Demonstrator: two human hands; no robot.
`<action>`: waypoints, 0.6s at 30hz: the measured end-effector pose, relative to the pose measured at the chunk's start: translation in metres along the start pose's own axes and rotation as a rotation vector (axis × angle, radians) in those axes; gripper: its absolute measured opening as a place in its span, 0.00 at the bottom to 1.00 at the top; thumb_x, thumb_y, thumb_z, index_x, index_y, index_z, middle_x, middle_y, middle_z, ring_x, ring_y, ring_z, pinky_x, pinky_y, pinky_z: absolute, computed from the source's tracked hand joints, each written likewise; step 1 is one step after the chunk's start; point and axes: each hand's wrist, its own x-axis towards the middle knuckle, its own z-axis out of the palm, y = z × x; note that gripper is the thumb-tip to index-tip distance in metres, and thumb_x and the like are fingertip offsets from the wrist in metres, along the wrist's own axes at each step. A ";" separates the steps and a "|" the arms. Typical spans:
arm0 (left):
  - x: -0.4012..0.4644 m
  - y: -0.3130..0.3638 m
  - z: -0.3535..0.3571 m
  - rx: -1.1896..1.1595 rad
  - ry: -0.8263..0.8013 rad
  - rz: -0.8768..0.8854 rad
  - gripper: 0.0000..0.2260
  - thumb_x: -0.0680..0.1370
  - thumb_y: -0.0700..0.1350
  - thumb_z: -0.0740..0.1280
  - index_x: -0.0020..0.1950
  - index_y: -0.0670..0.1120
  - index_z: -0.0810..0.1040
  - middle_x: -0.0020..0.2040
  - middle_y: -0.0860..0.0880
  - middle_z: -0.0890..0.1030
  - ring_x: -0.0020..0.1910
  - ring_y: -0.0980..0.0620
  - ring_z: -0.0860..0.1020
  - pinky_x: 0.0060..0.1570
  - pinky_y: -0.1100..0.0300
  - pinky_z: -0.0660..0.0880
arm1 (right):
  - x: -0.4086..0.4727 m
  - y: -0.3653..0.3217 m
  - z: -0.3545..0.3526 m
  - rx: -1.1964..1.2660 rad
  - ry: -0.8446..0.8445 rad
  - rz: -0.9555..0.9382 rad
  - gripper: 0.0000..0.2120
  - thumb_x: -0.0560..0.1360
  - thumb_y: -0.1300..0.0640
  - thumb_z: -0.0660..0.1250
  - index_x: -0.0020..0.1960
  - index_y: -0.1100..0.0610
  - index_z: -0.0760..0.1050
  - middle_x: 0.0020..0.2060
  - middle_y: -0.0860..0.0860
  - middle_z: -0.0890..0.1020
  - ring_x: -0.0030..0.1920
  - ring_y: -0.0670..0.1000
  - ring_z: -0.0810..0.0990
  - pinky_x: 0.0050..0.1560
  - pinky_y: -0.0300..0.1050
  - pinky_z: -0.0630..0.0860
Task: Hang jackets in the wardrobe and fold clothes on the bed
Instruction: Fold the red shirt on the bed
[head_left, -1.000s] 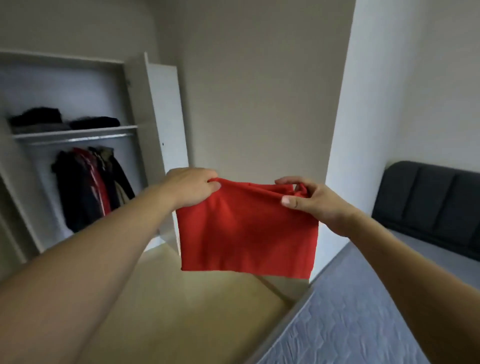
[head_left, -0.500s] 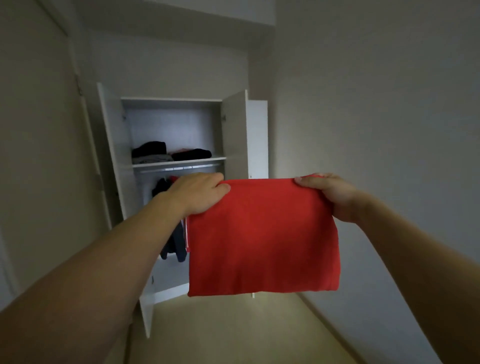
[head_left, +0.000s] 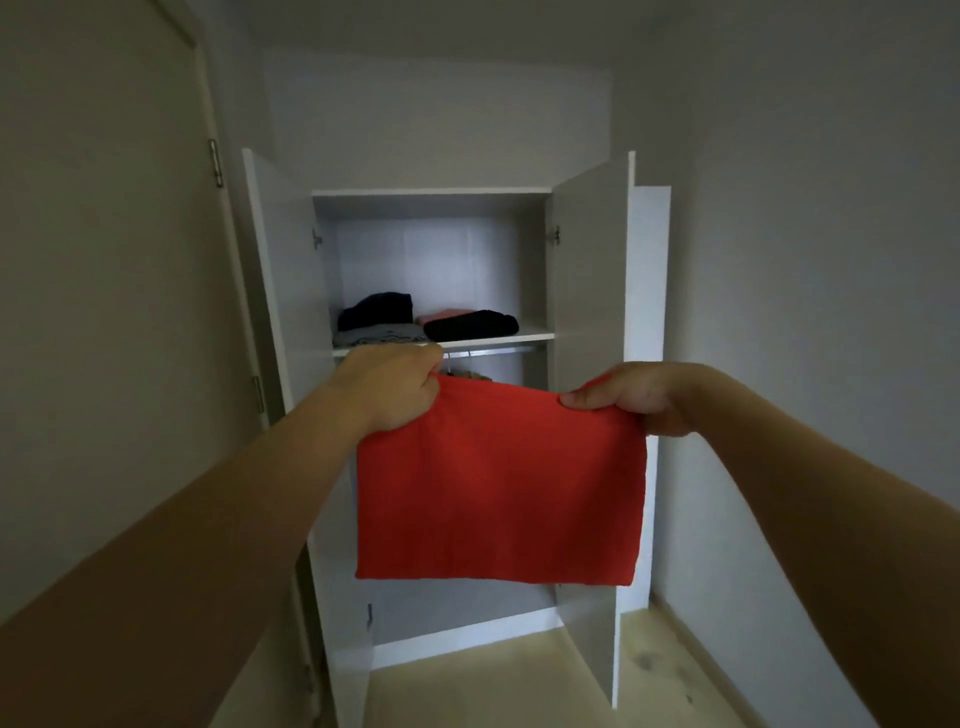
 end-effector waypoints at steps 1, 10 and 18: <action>0.014 -0.018 0.017 0.026 0.024 -0.011 0.06 0.80 0.49 0.56 0.48 0.50 0.71 0.41 0.53 0.74 0.37 0.53 0.68 0.37 0.57 0.63 | 0.029 -0.005 0.002 0.007 -0.034 0.003 0.16 0.75 0.50 0.70 0.58 0.58 0.79 0.52 0.54 0.85 0.51 0.52 0.84 0.47 0.43 0.80; 0.163 -0.174 0.154 0.174 0.205 -0.088 0.10 0.80 0.46 0.57 0.48 0.42 0.75 0.46 0.44 0.79 0.43 0.45 0.75 0.38 0.55 0.65 | 0.285 -0.060 0.006 0.313 -0.012 -0.151 0.17 0.73 0.52 0.70 0.59 0.58 0.79 0.51 0.55 0.85 0.48 0.52 0.85 0.45 0.45 0.80; 0.306 -0.267 0.264 0.198 0.286 -0.148 0.12 0.77 0.39 0.57 0.43 0.35 0.78 0.43 0.36 0.78 0.42 0.39 0.76 0.40 0.49 0.68 | 0.488 -0.099 -0.037 0.431 -0.027 -0.282 0.10 0.79 0.59 0.63 0.53 0.60 0.81 0.45 0.55 0.86 0.42 0.50 0.85 0.39 0.43 0.81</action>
